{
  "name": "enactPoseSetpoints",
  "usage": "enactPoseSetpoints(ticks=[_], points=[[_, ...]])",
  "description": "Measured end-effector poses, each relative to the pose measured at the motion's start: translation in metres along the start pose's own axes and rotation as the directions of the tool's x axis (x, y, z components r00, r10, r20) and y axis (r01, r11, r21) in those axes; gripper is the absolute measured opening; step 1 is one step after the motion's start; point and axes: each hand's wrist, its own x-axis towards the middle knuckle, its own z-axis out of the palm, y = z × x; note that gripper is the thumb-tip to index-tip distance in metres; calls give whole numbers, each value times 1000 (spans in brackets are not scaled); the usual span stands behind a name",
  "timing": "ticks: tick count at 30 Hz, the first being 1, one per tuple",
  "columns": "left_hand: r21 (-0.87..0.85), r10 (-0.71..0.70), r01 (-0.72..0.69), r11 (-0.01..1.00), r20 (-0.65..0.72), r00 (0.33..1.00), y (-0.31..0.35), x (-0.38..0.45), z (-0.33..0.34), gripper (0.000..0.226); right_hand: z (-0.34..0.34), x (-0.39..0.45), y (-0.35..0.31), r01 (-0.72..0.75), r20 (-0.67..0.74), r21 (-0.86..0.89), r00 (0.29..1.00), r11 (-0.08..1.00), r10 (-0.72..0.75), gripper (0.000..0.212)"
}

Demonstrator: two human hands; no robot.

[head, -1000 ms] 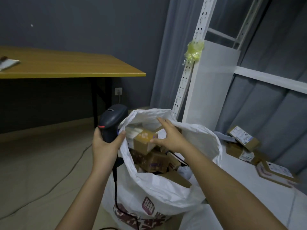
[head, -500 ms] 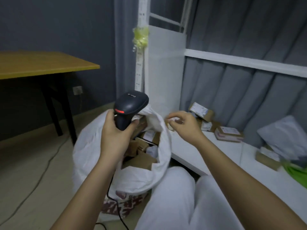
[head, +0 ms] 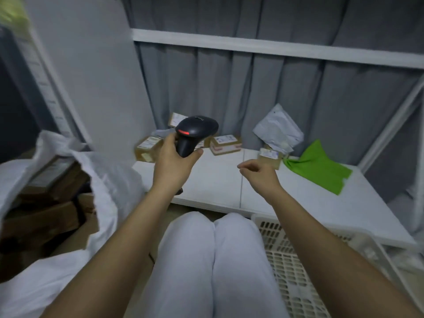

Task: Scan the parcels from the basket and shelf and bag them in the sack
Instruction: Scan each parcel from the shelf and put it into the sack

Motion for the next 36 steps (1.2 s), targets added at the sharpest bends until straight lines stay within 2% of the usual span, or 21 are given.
enactPoseSetpoints(ticks=[9, 15, 17, 20, 23, 26, 29, 32, 34, 36], points=[[65, -55, 43, 997, 201, 978, -50, 75, 116, 40, -44, 58, 113, -245, -179, 45, 952, 968, 249, 15], [68, -162, 148, 987, 290, 943, -125, 147, 205, 35, -27, 158, 197, -360, -247, 13, 903, 933, 352, 10], [67, -195, 183, 981, 312, 930, -154, 175, 235, 32, -17, 199, 228, -400, -276, -47, 886, 915, 373, 26], [64, -222, 213, 975, 335, 916, -195, 213, 276, 33, -1, 262, 265, -467, -380, -138, 840, 873, 389, 64], [35, -224, 228, 973, 370, 902, -229, 243, 307, 33, 13, 328, 292, -456, -522, -179, 795, 872, 308, 97], [-14, -230, 253, 967, 374, 898, -257, 261, 328, 29, 23, 383, 312, -462, -641, -287, 743, 839, 190, 111], [-30, -251, 283, 959, 376, 892, -277, 271, 340, 26, 25, 416, 327, -559, -635, -358, 733, 748, 244, 107], [-32, -270, 304, 952, 374, 887, -290, 273, 346, 28, 23, 427, 341, -631, -609, -343, 713, 696, 347, 88], [-33, -283, 317, 948, 368, 886, -293, 271, 346, 29, 22, 424, 345, -593, -623, -342, 724, 729, 297, 75], [-33, -294, 329, 944, 372, 881, -291, 266, 342, 29, 21, 411, 344, -529, -599, -404, 770, 746, 222, 74]])
